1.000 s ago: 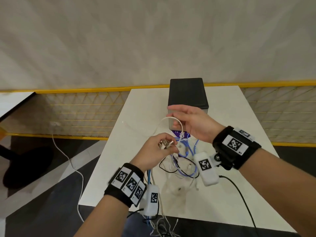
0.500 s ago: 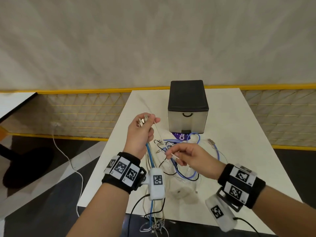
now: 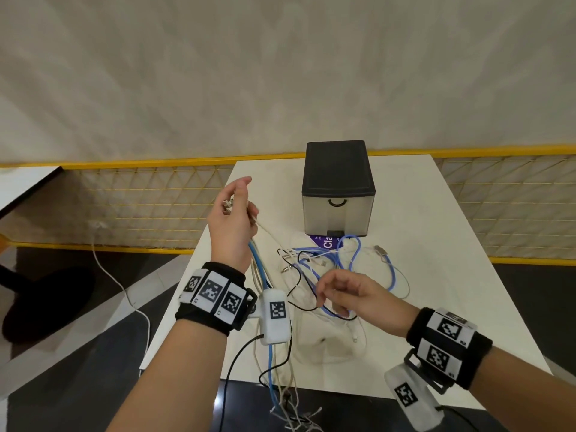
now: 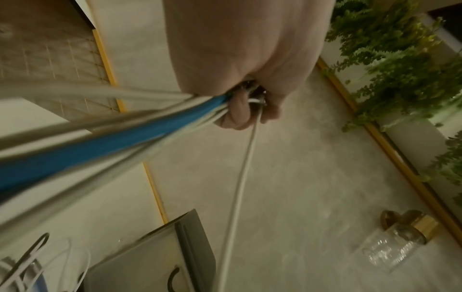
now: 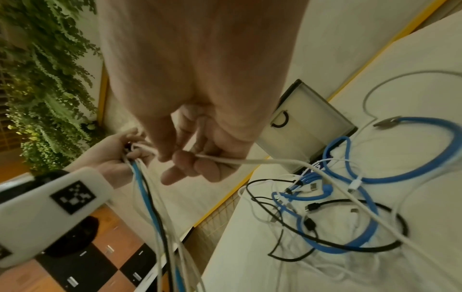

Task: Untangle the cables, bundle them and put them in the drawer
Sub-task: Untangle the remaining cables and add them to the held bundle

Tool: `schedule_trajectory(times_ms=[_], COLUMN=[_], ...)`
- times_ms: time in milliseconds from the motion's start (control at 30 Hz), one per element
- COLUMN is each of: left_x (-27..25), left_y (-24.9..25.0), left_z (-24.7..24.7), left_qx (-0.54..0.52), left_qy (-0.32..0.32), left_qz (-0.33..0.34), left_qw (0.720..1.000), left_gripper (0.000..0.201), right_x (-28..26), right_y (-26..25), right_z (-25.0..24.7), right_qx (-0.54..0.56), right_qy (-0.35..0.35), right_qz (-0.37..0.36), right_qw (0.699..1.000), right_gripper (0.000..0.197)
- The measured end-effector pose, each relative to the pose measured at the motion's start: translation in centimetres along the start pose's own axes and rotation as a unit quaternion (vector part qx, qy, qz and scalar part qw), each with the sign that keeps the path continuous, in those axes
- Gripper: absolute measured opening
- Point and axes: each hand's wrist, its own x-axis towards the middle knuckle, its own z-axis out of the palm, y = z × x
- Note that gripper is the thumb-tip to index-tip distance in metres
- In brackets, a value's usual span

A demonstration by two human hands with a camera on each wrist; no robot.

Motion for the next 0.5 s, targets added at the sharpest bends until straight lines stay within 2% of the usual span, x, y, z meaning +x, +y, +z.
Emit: schedule_trajectory(times_ms=[133, 200, 267, 300, 367, 433, 500], left_x=[0.3, -0.3, -1.8, -2.8, -5.0, -6.8, -7.5], left_y=[0.9, 1.4, 1.6, 1.5, 1.1, 0.4, 0.5], left_z=[-1.8, -2.4, -2.1, -1.6, -0.4, 0.5, 0.5], left_qx=[-0.046, -0.033, 0.036, 0.097, 0.245, 0.32, 0.328], left_qy=[0.002, -0.059, -0.16, -0.215, -0.311, -0.377, -0.377], left_qz=[-0.005, -0.009, -0.021, -0.033, -0.062, -0.091, -0.08], left_qw=[0.999, 0.998, 0.986, 0.971, 0.916, 0.864, 0.863], left_gripper=[0.016, 0.014, 0.017, 0.025, 0.039, 0.026, 0.018], right_x=[-1.3, -1.6, -1.3, -1.0, -0.2, 0.3, 0.4], right_y=[0.5, 0.2, -1.1, -2.1, -4.2, -6.1, -6.8], right_z=[-1.5, -2.4, -2.6, -2.4, -1.6, -1.0, -1.0], right_qx=[-0.04, -0.089, -0.117, -0.121, -0.112, -0.085, -0.074], right_qy=[0.026, 0.061, 0.085, 0.097, 0.132, 0.172, 0.184], right_qz=[0.02, 0.024, 0.012, -0.001, -0.039, -0.084, -0.095], right_qw=[0.999, 0.994, 0.989, 0.988, 0.984, 0.978, 0.976], right_gripper=[0.007, 0.011, 0.017, 0.018, 0.016, 0.013, 0.014])
